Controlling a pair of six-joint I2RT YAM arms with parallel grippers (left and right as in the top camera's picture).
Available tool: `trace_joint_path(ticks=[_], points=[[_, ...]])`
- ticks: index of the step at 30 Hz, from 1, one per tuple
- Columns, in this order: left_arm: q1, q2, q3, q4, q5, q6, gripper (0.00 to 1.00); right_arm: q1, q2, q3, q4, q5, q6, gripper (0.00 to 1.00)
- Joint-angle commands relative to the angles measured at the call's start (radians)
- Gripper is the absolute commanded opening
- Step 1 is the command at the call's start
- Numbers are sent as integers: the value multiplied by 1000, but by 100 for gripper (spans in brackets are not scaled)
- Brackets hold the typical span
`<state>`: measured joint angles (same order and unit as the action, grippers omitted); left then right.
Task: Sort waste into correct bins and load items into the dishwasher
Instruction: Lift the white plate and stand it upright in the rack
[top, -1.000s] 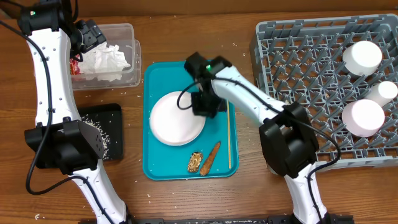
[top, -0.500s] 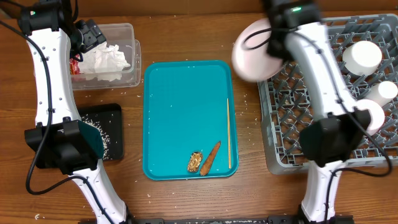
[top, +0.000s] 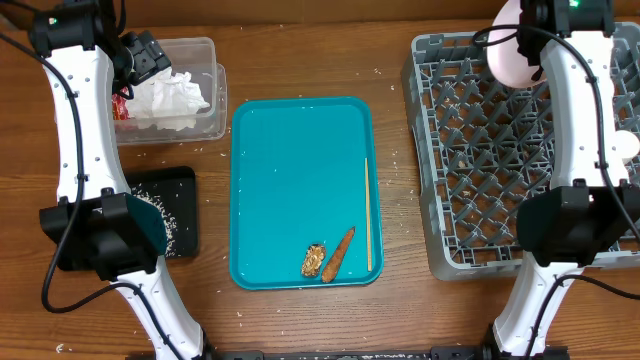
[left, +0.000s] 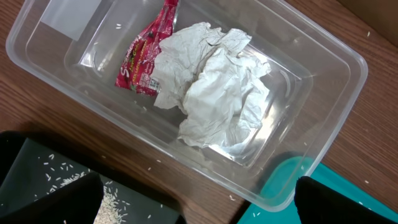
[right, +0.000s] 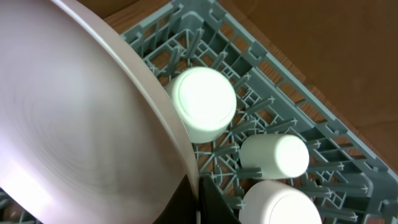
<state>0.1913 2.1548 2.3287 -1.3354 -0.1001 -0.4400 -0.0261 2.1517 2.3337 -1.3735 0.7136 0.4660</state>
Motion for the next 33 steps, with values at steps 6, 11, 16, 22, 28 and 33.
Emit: trace_joint_path(ticks=[6,11,16,22,28,33], points=[[-5,-28,-3,1,4,-13,100,1,11,-31,23,26,-1,4],[-5,-28,-3,1,4,-13,100,5,11,-74,32,21,-1,4],[-5,-28,-3,1,4,-13,100,5,11,-124,47,19,-2,4],[-5,-28,-3,1,4,-13,100,15,11,-135,62,19,-50,4],[-5,-28,-3,1,4,-13,100,59,11,-135,64,32,-110,4],[-5,-28,-3,1,4,-13,100,96,11,-135,54,34,-141,7]])
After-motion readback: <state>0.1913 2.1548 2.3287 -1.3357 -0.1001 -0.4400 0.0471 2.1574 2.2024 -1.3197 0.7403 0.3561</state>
